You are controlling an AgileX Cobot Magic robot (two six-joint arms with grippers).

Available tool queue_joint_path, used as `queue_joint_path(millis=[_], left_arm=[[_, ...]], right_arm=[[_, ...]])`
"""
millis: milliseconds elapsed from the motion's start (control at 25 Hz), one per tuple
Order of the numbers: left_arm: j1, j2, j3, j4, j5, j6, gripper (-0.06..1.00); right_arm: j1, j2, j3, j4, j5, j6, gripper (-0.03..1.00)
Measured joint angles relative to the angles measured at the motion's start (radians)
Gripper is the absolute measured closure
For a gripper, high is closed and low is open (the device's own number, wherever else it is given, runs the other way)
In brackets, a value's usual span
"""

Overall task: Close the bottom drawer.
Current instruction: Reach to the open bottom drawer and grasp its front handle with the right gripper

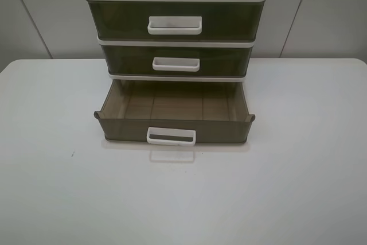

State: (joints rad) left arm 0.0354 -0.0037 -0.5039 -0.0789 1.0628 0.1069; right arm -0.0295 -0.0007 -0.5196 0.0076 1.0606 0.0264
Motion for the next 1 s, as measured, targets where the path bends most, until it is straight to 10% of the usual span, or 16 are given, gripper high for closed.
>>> queue_joint_path(millis=[1000], left_arm=[[0.0,0.0,0.0,0.0,0.0,0.0,0.23]], right_arm=[[0.0,0.0,0.0,0.0,0.0,0.0,0.15]])
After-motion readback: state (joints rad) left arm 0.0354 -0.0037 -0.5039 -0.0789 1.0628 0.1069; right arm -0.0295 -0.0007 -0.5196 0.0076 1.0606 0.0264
